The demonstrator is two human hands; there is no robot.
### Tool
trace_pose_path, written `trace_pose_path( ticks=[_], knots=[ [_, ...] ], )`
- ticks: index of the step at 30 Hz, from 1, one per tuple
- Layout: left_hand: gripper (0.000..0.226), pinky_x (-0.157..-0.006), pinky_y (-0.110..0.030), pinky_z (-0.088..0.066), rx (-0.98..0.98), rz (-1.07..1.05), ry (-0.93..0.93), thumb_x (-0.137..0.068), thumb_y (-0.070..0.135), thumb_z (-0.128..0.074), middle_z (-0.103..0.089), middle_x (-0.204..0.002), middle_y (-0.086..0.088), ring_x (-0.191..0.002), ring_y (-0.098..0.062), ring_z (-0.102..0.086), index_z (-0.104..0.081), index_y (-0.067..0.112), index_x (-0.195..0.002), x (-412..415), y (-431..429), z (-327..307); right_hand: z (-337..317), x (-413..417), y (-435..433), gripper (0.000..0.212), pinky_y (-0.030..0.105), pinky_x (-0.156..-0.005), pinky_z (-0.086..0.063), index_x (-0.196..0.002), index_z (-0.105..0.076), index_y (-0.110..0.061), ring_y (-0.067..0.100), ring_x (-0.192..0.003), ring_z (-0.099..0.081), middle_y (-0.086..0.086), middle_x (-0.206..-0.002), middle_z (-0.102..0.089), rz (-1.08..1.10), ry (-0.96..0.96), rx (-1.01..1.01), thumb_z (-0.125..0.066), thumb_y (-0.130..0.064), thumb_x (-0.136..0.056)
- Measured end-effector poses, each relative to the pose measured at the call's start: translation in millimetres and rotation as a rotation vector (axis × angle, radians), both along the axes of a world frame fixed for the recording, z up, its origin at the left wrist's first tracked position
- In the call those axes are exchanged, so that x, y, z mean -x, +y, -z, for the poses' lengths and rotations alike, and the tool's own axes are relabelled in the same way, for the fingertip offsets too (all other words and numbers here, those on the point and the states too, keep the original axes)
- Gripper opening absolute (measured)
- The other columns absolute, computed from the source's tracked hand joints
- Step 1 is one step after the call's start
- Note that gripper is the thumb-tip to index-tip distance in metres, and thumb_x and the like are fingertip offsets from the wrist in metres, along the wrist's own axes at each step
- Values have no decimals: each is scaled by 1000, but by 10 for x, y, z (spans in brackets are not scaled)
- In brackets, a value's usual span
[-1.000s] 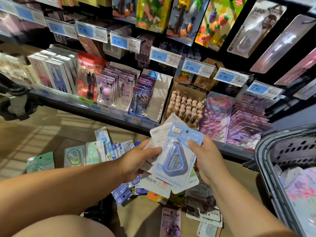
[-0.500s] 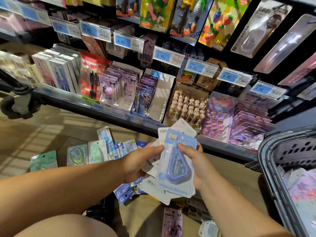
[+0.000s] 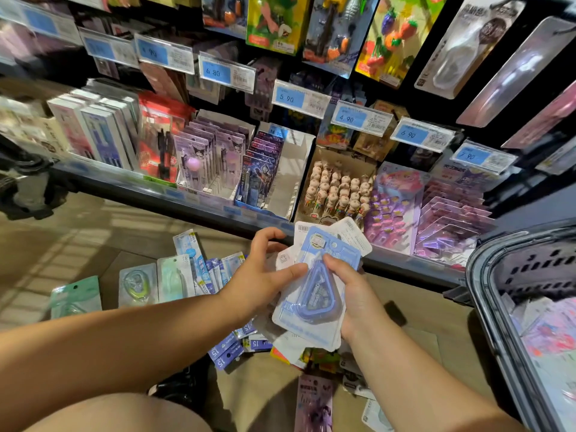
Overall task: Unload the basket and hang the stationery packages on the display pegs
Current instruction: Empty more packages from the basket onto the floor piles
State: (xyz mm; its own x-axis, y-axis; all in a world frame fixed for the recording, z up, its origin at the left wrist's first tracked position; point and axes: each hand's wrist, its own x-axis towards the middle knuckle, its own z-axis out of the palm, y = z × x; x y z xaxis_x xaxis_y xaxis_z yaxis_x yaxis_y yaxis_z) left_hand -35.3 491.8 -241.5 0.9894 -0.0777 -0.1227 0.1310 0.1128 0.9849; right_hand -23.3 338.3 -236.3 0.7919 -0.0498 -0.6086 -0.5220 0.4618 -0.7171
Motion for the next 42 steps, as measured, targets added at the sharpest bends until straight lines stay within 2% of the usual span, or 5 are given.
trace_pose_path(
  ticks=[6,18,23,34,42],
  knots=[
    [18,-101,-39,-44,-295,68,-24,-91,36,-64,-51,-113,-2,-110,-20,-53,-58,21,-99,-35,-36,39,52,-1,28,114,63,-74,-54,-132,-50,-18,41,-96,-70,19,-119,-66,88,-9,-8,-97,-27,-28],
    [29,-72,-27,-46,-212,31,43,-96,20,-58,-43,-103,-6,-88,-16,-50,-45,13,-72,-26,-32,11,32,-53,-26,91,63,-90,-50,-132,-51,-22,38,-103,-68,14,-119,-68,54,-38,-35,-84,-56,-53],
    [23,-66,-33,-40,-14,42,204,-98,20,-56,-47,-92,-13,-78,-24,-48,-46,10,-80,-30,-45,21,-17,-45,-84,70,46,-89,-52,-111,-69,-18,35,-98,-68,15,-103,-74,16,-46,-103,-34,-73,-88],
    [19,-51,-25,-36,-8,33,366,-99,24,-55,-57,-80,-16,-67,-26,-51,-55,11,-85,-41,-51,-51,60,-58,-64,68,53,-102,-44,-132,-59,-14,40,-118,-60,19,-124,-65,-167,-49,-150,-66,-52,-76],
    [17,-47,-19,-40,-31,42,362,-98,18,-54,-62,-78,-13,-60,-18,-55,-63,4,-92,-32,-61,-158,167,-119,-120,39,27,-55,-55,-116,-61,-13,19,-69,-73,8,-89,-75,-79,13,56,-63,-41,-89]
  ],
)
